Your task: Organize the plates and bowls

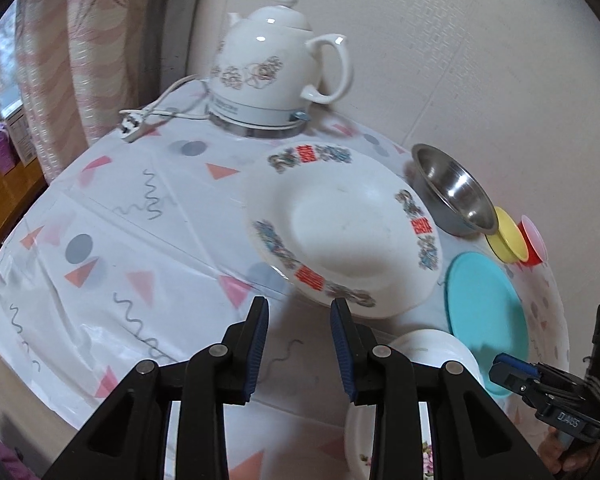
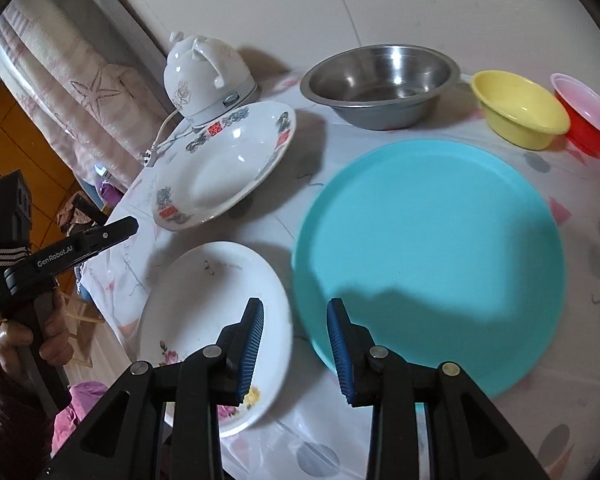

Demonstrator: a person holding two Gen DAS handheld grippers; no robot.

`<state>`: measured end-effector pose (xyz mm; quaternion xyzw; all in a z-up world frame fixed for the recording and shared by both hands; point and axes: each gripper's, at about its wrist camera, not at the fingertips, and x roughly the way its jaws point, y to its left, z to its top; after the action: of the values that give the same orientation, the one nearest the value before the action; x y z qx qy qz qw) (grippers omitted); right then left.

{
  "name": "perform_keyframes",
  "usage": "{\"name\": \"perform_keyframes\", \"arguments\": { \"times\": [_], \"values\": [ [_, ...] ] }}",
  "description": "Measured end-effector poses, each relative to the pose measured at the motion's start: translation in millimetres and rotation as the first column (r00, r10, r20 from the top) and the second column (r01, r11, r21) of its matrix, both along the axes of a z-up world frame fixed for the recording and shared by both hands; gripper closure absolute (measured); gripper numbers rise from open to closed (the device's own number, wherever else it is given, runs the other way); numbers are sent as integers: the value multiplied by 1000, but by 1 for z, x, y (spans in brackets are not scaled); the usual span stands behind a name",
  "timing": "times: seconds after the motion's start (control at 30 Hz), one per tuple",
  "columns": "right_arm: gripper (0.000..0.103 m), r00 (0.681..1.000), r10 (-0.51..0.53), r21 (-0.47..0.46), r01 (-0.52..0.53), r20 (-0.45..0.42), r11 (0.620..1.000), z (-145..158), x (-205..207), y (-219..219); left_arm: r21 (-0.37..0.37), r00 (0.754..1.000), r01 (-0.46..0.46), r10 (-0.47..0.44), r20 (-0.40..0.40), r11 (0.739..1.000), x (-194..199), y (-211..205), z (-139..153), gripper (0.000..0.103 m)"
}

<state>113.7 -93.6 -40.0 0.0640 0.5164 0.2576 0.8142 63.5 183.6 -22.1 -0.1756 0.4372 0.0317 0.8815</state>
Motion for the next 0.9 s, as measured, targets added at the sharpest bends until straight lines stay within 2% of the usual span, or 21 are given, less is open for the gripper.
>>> {"name": "perform_keyframes", "arguments": {
  "times": [0.3, 0.7, 0.9],
  "values": [
    [70, 999, 45, 6, -45, 4, 999, 7, 25, 34, -14, 998, -65, 65, 9, 998, 4, 29, 0, 65],
    [66, 1000, -6, 39, 6, -3, 999, 10, 67, 49, -7, 996, -85, 84, -7, 996, 24, 45, -3, 63],
    [65, 1000, -19, 57, 20, -4, 998, 9, 81, 53, -34, 995, -95, 94, -33, 995, 35, 54, -9, 63]
  ]
}}
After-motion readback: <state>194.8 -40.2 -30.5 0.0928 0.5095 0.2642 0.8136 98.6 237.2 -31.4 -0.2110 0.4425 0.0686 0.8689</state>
